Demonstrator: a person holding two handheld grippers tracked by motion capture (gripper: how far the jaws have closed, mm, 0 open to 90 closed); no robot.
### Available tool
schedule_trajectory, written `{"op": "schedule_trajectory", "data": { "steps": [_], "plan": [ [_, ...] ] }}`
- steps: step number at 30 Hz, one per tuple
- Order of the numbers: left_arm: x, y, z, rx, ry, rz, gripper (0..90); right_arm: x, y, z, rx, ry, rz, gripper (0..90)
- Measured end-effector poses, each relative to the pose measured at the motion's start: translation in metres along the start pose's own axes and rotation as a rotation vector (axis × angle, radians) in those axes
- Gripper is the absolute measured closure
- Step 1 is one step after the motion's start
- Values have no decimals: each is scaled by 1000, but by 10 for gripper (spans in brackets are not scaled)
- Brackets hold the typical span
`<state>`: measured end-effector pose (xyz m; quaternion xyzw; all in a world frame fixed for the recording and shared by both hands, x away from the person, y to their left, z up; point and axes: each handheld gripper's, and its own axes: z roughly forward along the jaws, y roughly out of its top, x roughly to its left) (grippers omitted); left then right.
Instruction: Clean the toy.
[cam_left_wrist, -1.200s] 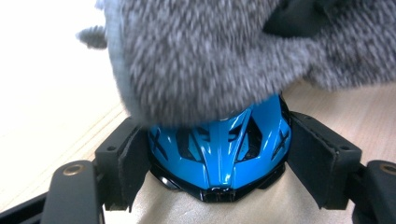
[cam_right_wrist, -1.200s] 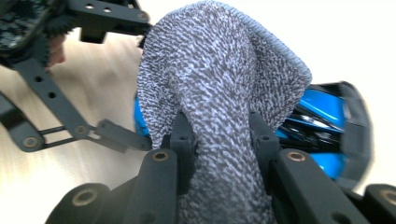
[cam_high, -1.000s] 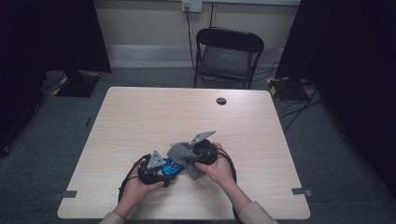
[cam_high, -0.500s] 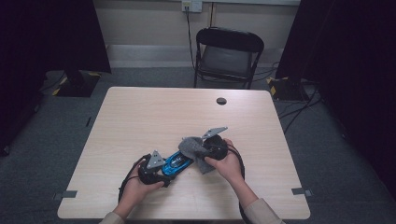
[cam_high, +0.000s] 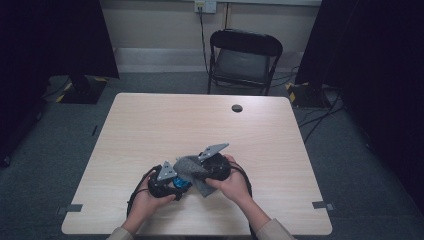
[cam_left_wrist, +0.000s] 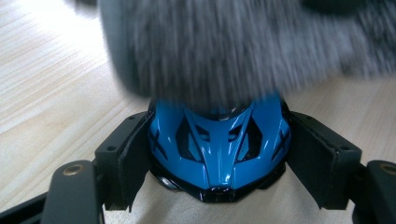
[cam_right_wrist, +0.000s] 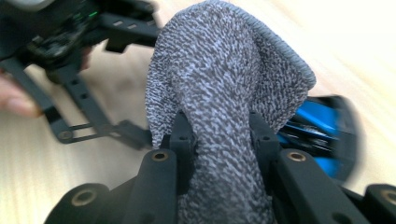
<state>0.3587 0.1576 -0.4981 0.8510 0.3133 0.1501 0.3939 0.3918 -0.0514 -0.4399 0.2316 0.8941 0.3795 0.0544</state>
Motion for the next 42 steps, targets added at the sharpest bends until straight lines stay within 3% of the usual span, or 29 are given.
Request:
{"op": "schedule_trajectory", "data": {
  "steps": [4,13,21,33,42],
  "plan": [
    [0,0,0,1,3,5,253,11,3,10,24,13,-28,694],
    [0,0,0,-2,7,5,253,19,6,27,48,24,-48,694],
    [-1,0,0,-4,8,2,253,15,6,26,53,16,-45,694],
    [-1,-1,0,-4,6,-1,254,1,1,18,32,-1,13,694],
    [-1,0,0,-4,5,-1,254,-7,1,12,41,-25,26,693]
  ]
}}
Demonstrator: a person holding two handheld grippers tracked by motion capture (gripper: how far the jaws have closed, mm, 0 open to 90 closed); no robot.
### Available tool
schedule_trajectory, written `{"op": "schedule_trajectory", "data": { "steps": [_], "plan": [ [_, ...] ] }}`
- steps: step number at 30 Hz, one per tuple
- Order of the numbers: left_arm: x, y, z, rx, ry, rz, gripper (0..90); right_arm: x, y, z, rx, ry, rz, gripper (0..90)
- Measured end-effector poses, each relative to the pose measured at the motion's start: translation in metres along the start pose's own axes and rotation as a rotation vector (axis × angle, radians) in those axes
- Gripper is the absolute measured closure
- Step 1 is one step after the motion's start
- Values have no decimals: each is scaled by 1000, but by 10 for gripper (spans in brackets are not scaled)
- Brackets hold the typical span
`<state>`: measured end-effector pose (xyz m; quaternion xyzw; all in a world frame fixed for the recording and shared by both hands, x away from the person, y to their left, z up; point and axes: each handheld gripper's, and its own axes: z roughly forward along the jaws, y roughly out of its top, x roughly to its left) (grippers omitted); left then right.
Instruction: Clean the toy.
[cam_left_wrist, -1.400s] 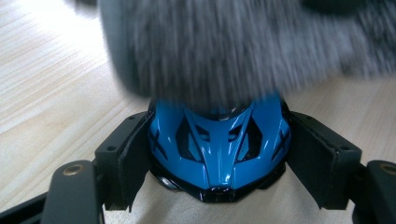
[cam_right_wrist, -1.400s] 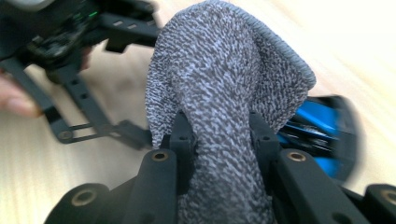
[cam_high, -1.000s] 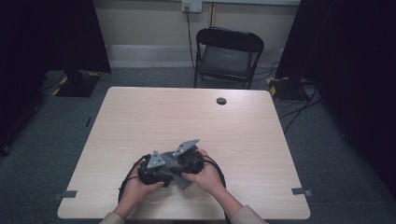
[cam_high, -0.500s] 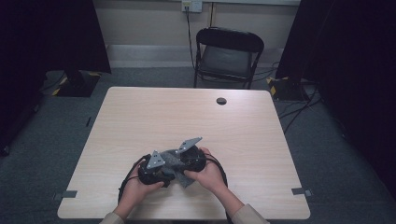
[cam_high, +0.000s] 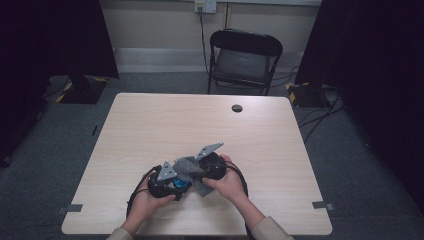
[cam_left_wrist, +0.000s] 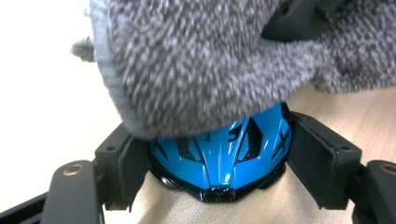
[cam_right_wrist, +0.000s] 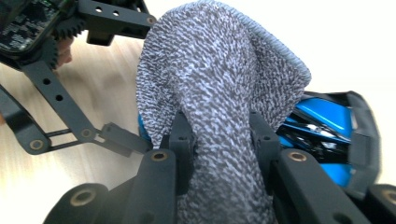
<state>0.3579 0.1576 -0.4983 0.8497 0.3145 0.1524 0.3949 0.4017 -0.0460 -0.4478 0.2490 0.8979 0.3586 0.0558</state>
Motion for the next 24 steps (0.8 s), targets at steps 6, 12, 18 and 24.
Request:
{"op": "schedule_trajectory", "data": {
  "steps": [6,12,18,24],
  "plan": [
    [0,0,0,-1,1,0,254,-8,-2,-6,6,-35,18,693],
    [0,0,0,0,2,0,254,-25,-9,-14,9,-73,54,694],
    [-1,0,0,0,3,0,254,-35,-15,-19,8,-97,78,693],
    [0,0,0,-1,1,-1,254,-42,-19,-27,-4,-128,99,694]
  ]
}}
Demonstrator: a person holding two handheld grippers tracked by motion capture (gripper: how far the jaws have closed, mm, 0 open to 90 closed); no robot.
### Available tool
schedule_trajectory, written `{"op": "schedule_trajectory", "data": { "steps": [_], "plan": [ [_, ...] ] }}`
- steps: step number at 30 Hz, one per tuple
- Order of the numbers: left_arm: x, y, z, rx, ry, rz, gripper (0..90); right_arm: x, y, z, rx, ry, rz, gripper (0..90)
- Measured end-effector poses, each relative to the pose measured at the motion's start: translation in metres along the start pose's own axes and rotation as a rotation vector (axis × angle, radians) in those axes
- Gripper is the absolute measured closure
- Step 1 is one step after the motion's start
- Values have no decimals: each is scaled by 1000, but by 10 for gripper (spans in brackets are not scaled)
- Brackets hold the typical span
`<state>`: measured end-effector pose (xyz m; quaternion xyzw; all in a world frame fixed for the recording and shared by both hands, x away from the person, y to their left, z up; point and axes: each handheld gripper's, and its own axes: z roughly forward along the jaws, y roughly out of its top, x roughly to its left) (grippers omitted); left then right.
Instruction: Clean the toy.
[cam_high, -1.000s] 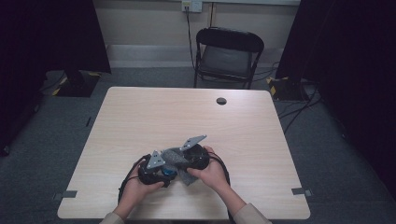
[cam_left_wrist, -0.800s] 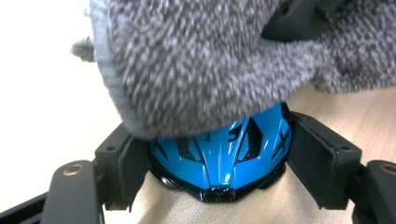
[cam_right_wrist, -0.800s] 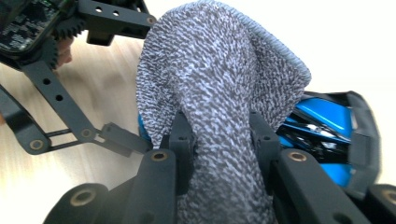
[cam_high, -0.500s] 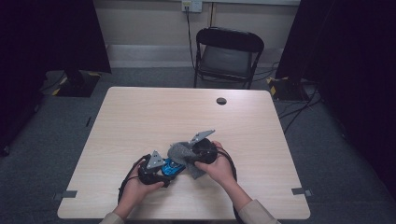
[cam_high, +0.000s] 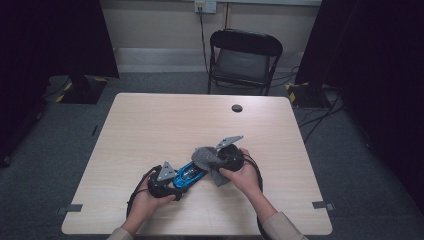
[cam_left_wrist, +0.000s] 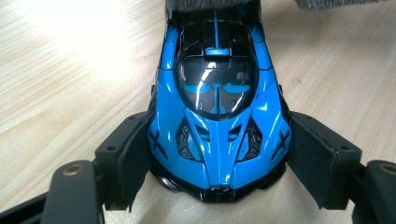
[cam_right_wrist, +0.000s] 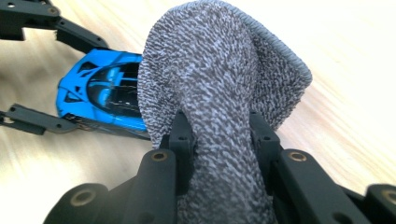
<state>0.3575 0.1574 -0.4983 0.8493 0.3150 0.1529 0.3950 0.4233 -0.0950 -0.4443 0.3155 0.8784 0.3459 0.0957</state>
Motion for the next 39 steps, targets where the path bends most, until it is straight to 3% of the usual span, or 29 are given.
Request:
{"op": "schedule_trajectory", "data": {
  "steps": [14,27,29,39],
  "plan": [
    [1,0,-1,1,-3,-6,254,-13,-10,-12,-21,-46,31,693],
    [3,6,-5,-6,-18,-70,251,-7,-20,-15,-8,-22,-10,692],
    [4,9,-6,-3,-15,-54,254,-7,-22,-14,-6,-18,-8,691],
    [9,17,-13,-25,-17,-55,277,-6,-27,-13,2,-20,-18,691]
  ]
}}
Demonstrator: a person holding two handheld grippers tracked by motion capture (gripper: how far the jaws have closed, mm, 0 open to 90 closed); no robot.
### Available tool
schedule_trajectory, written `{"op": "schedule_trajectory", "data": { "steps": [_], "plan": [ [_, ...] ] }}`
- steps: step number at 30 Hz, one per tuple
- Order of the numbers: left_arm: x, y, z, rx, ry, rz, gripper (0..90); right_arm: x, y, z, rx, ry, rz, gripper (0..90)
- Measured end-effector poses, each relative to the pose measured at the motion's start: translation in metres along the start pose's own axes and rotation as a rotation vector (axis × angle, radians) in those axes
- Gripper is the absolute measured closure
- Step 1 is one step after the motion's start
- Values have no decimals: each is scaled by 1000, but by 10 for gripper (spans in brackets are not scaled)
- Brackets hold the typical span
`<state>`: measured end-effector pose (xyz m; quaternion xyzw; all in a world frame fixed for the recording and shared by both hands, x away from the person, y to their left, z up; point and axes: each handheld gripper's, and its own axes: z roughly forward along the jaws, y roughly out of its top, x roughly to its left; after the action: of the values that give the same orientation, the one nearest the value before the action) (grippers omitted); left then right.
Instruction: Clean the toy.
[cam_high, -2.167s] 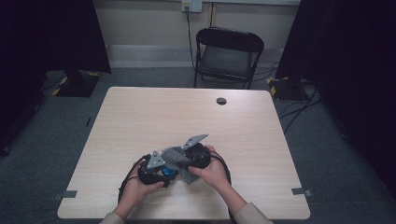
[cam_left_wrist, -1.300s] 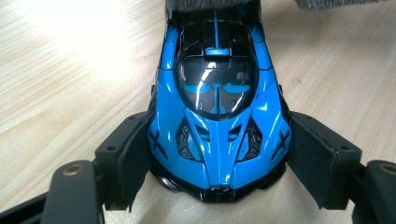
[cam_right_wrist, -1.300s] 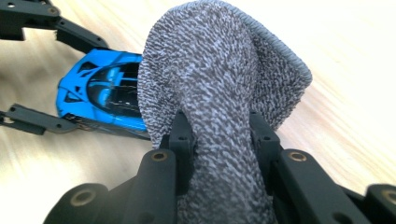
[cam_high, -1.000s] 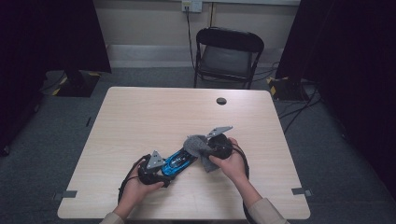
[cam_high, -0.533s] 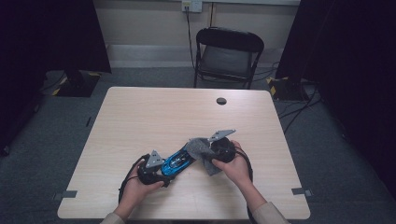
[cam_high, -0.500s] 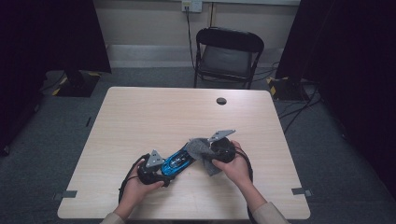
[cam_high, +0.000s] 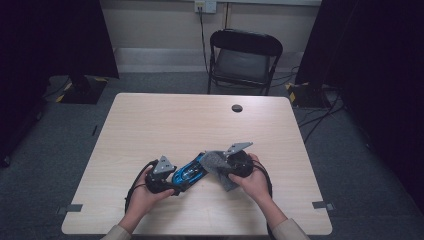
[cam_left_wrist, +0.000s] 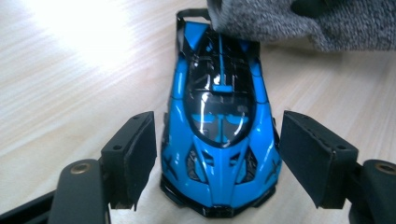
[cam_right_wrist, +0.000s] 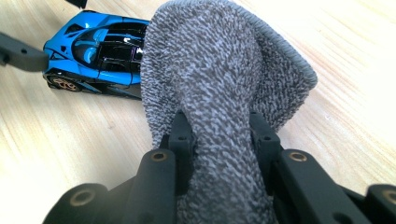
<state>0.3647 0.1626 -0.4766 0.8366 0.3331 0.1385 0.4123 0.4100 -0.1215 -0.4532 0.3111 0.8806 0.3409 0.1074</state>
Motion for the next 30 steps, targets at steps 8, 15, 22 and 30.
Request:
{"op": "schedule_trajectory", "data": {
  "steps": [8,15,22,30],
  "plan": [
    [7,6,6,-4,16,-4,341,2,-3,0,6,0,-3,690],
    [8,5,14,-3,-1,-10,338,3,-6,2,9,-1,-10,690],
    [7,6,17,-6,-21,-11,385,6,-8,4,5,4,-20,690],
    [9,3,14,-3,-38,-32,404,15,-8,-8,-19,16,-61,690]
  ]
}}
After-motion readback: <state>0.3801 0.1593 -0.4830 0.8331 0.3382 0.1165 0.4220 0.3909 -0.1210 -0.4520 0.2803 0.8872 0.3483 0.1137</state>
